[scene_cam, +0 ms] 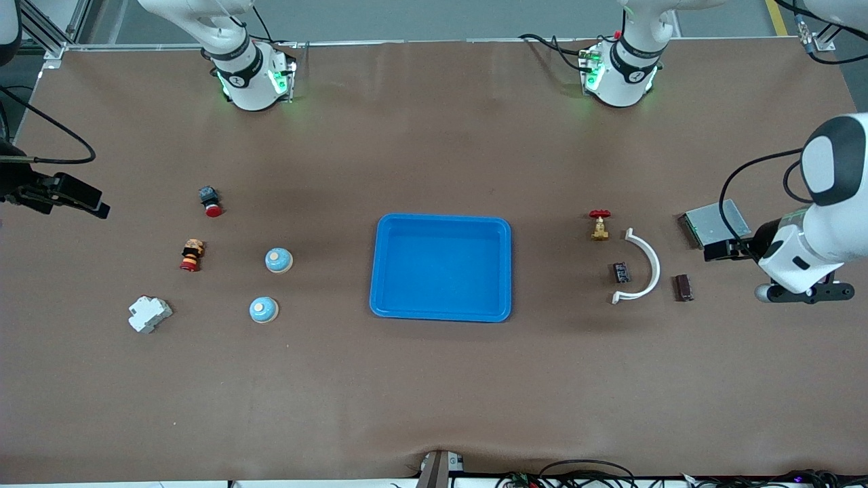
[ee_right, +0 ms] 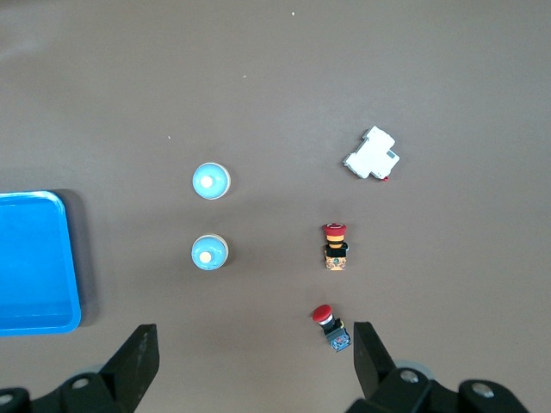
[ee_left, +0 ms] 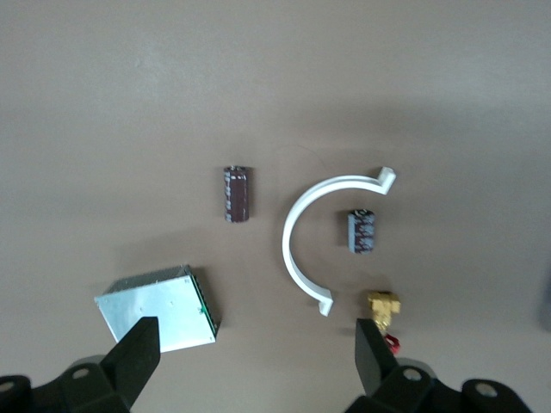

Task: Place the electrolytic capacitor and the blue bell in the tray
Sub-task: 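Reach the capacitor with the left gripper while the right gripper reaches the bell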

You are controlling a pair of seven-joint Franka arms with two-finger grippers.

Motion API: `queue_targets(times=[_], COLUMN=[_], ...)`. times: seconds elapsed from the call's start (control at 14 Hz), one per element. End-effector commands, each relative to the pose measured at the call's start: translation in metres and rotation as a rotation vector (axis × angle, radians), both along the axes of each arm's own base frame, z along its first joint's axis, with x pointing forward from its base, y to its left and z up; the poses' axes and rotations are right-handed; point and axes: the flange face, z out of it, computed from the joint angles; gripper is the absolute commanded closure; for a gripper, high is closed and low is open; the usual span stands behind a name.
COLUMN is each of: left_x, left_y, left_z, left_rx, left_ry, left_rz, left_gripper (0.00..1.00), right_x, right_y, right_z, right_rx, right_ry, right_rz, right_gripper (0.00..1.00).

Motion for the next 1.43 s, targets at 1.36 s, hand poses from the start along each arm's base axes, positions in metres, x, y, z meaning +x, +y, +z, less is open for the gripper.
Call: queue_targets(times=[1.36], left_x=[-0.002], left_y=[0.034], left_z=[-0.204], left_rx=[0.004], left_ry=[-0.03], left_rz=[-0.07], left_gripper=[0.0], right_x=[-0.018], right_y=[0.045], right_z=[-0.13], right_rx=[0.036], right_ry=[0.002], right_rz=[0.035], right_gripper=[0.0])
